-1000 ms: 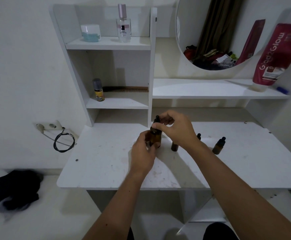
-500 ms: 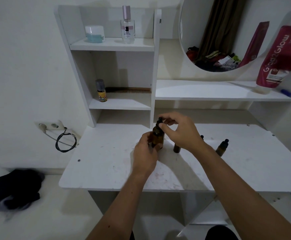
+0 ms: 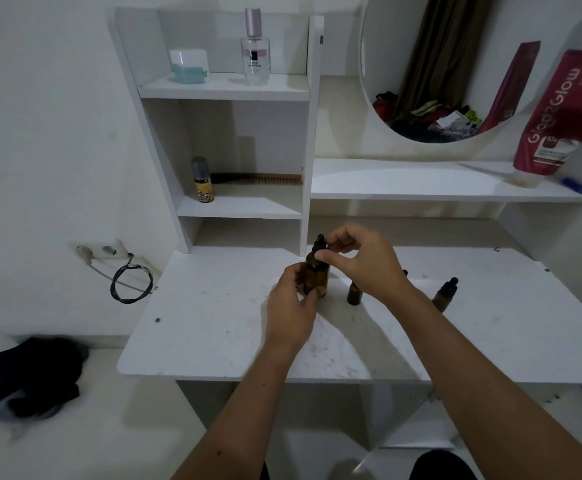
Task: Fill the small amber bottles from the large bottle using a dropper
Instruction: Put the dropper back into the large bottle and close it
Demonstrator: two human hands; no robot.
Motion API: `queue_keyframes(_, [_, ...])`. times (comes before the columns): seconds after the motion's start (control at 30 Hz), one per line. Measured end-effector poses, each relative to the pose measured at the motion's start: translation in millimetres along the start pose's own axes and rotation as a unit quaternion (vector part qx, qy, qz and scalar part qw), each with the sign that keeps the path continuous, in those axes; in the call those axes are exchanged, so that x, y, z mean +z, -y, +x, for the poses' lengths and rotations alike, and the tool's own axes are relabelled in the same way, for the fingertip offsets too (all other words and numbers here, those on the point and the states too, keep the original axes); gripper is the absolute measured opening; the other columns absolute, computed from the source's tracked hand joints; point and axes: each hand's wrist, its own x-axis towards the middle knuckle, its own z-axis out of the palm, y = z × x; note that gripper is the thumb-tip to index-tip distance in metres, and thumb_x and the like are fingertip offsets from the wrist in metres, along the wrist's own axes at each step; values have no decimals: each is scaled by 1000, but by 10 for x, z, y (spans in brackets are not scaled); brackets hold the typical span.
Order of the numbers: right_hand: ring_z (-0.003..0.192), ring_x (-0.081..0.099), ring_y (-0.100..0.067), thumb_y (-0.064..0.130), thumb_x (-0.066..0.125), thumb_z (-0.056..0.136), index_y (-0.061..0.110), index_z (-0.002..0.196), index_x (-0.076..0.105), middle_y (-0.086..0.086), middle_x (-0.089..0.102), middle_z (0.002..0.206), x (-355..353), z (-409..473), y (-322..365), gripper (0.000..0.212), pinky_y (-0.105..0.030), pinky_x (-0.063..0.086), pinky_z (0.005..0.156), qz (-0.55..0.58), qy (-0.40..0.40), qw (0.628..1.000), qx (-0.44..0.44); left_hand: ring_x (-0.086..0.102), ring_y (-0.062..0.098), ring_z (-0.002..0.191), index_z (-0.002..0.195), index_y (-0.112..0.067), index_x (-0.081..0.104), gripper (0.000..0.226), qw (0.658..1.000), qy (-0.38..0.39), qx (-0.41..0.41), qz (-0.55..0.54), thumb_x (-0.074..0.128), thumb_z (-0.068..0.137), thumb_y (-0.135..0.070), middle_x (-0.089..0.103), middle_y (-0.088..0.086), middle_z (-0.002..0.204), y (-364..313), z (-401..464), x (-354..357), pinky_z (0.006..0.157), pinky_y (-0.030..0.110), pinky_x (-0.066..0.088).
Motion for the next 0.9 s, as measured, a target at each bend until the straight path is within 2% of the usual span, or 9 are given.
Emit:
queue_keyframes(0.07, [96,68,1,38,82,88,23,111,73,14,74,100,-13,0,7,29,-11,53,85,0,-3,1000,-2,52,-2,111,138,-28,52,47,1000,4,-3,-2,70,95,-21,63,-14,129,6,5,2,99,15,39])
queue_keyframes(0.2, [107,70,-10,24,73,97,21,128,72,6,76,116,-10,-16,45,31,-29,57,101,10,34,999,-14,54,-1,111,137,-29,51,47,1000,3,-3,1,70,95,-20,63,-13,129,24,16,7,101,19,42])
queue_keyframes(0.33, [93,70,-1,32,84,87,23,106,75,13,76,97,19,20,46,23,-17,57,87,24,11,999,21,59,7,118,136,-29,52,46,1000,-1,4,-1,71,95,-22,65,-12,129,23,5,9,106,28,47])
queue_keyframes(0.4, [92,68,0,37,84,85,25,106,73,14,74,97,5,21,48,27,-12,54,83,12,5,1000,16,59,9,120,137,-28,53,46,1000,4,3,-5,71,95,-23,65,-11,130,12,5,9,108,31,48])
queue_keyframes(0.53, [107,68,-9,21,72,97,20,130,69,6,72,119,-28,-26,85,32,-24,55,100,-1,49,999,-16,59,5,117,138,-27,53,46,1000,8,-3,-6,71,95,-23,64,-14,129,-1,15,2,104,25,45])
queue_keyframes(0.6, [104,68,-10,22,72,97,19,125,71,6,73,115,-23,-31,98,28,-27,56,98,-14,52,999,-1,55,0,113,138,-27,53,47,1000,5,-3,-2,71,95,-21,61,-20,124,-1,8,1,102,21,44])
queue_keyframes(0.7, [95,67,-6,31,81,90,22,111,71,8,72,102,-33,-16,93,25,-20,56,86,-15,24,1000,12,54,-1,111,136,-27,54,45,1000,5,0,-6,71,95,-22,63,-16,125,1,3,-1,100,18,42])
queue_keyframes(0.83, [108,69,-11,16,69,98,20,126,71,4,73,117,-54,-29,107,28,-28,56,101,0,33,999,-17,58,4,114,136,-28,53,45,1000,9,-10,-14,71,95,-23,65,-13,128,-3,13,1,104,26,47])
queue_keyframes(0.9, [108,70,-11,13,69,99,20,124,73,4,75,116,-47,-19,127,27,-29,56,102,4,43,999,-6,56,1,112,136,-29,53,45,1000,7,-7,-13,71,95,-22,63,-16,126,9,12,7,102,23,46])
